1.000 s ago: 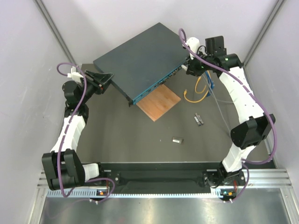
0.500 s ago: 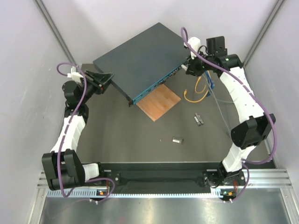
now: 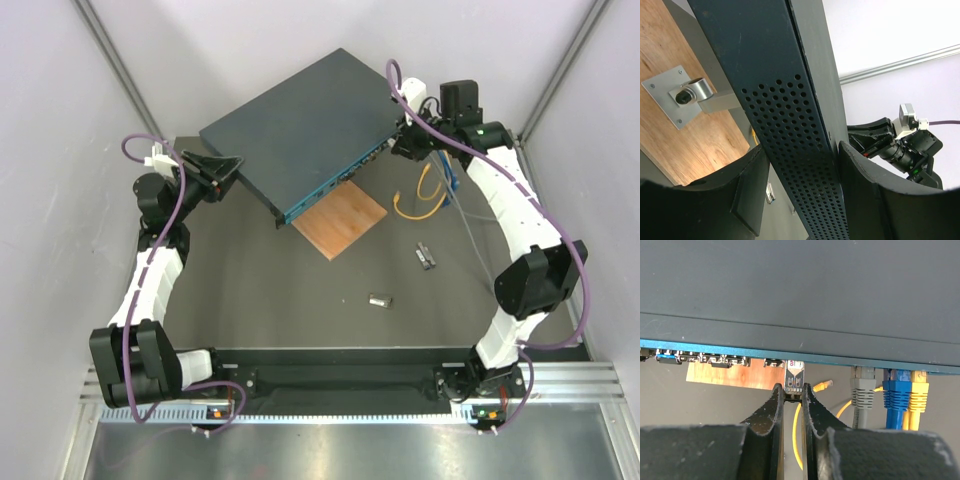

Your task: Insert the plug into the switch port

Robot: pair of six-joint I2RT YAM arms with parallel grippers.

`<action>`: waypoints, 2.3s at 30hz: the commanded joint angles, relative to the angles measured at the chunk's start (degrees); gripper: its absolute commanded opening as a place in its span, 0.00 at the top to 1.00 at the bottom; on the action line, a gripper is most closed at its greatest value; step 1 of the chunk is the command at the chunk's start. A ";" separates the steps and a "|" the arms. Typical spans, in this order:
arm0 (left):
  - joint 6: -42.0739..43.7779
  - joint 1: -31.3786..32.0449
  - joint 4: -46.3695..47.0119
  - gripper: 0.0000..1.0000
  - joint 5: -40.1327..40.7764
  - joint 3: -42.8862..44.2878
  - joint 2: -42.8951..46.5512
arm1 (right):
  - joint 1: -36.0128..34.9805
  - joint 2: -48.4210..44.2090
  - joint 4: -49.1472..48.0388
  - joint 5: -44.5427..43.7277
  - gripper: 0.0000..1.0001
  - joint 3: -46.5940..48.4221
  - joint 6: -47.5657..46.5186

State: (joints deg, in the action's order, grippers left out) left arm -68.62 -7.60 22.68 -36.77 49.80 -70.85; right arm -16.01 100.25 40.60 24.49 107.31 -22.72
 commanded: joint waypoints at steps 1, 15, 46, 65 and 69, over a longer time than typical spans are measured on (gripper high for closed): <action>4.37 0.65 4.13 1.00 0.48 0.65 0.89 | -0.60 -1.81 -12.91 2.14 1.00 0.89 -0.40; 4.90 0.65 3.60 1.00 0.65 0.91 0.89 | -1.31 -1.10 -10.63 2.58 0.81 3.44 -1.01; 5.51 0.65 3.51 1.00 0.65 1.35 0.54 | 2.92 -0.93 0.80 4.07 0.76 4.14 0.84; 5.51 0.56 3.51 1.00 0.57 1.18 0.54 | 0.63 1.09 -4.12 2.49 0.76 4.40 3.12; 5.51 0.56 3.51 1.00 0.65 0.91 0.71 | 0.63 1.27 -7.55 2.49 0.75 3.26 5.14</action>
State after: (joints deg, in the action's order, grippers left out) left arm -68.25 -7.57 22.68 -36.75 49.80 -70.85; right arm -14.52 101.06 39.51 26.63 109.27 -19.94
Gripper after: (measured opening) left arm 0.589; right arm 0.249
